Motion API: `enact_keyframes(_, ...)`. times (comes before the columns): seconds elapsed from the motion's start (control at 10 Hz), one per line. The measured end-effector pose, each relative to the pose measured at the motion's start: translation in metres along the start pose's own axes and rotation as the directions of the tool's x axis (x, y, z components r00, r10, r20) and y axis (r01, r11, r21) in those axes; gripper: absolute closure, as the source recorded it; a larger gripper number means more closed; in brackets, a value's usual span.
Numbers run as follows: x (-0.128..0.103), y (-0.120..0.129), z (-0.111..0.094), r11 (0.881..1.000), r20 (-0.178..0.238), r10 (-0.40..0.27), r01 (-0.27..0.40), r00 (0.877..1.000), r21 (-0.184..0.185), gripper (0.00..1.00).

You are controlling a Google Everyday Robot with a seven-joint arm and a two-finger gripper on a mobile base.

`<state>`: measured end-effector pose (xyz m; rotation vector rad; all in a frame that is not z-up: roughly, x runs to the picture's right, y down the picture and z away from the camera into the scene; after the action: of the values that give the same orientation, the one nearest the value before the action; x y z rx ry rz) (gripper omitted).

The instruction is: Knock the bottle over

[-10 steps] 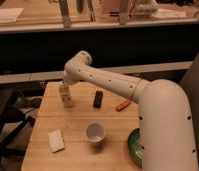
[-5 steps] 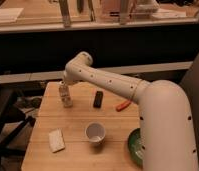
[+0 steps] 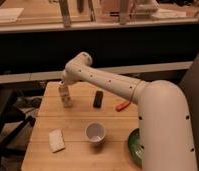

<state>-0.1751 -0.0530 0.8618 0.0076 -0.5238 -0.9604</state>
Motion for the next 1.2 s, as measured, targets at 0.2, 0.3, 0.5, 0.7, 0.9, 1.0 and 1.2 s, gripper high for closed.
enact_keyframes(0.2, -0.0006, -0.0009, 0.0008, 1.000, 0.010, -0.012, 0.012, 1.000, 0.010, 1.00)
enact_keyframes(0.3, -0.0007, -0.0012, 0.0012, 1.000, 0.013, -0.017, 0.017, 1.000, 0.014, 1.00)
enact_keyframes(0.5, -0.0019, -0.0029, 0.0022, 0.999, 0.019, -0.027, 0.027, 0.999, 0.023, 1.00)
enact_keyframes(0.7, -0.0023, -0.0024, 0.0022, 0.999, 0.027, -0.038, 0.037, 0.999, 0.031, 1.00)
enact_keyframes(0.9, -0.0046, -0.0045, 0.0029, 0.998, 0.038, -0.054, 0.053, 0.998, 0.041, 1.00)
enact_keyframes(1.0, -0.0047, -0.0047, 0.0031, 0.998, 0.040, -0.058, 0.056, 0.997, 0.043, 1.00)
enact_keyframes(1.2, -0.0061, -0.0056, 0.0042, 0.996, 0.050, -0.072, 0.069, 0.996, 0.050, 1.00)
